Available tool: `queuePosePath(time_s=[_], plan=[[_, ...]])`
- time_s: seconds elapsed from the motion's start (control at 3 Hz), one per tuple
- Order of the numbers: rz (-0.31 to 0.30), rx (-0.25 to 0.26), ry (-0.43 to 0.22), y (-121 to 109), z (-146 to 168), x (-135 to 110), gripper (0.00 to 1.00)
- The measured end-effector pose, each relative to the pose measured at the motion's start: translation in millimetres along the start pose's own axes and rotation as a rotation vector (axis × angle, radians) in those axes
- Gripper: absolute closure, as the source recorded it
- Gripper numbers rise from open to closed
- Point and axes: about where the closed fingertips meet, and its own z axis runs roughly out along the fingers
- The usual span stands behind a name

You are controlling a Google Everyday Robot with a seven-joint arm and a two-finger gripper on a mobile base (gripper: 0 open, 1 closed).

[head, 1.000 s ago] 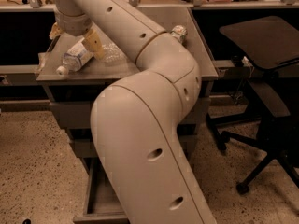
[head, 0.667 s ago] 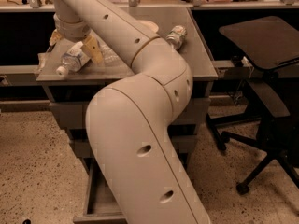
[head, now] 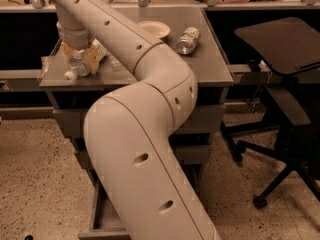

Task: Place blue plastic bottle into bottom drawer

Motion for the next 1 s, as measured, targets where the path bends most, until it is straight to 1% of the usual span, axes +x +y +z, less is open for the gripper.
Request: queuePosePath(time_s=[0.33,0.67,1.0], plan=[[0.004,0.022,-0.018,2,-16,-11,0.7],[0.087,0.173,-0.105,9,-65,-26,0.94],[0.204,0.402,-0.256,23,-146,-68,1.0]])
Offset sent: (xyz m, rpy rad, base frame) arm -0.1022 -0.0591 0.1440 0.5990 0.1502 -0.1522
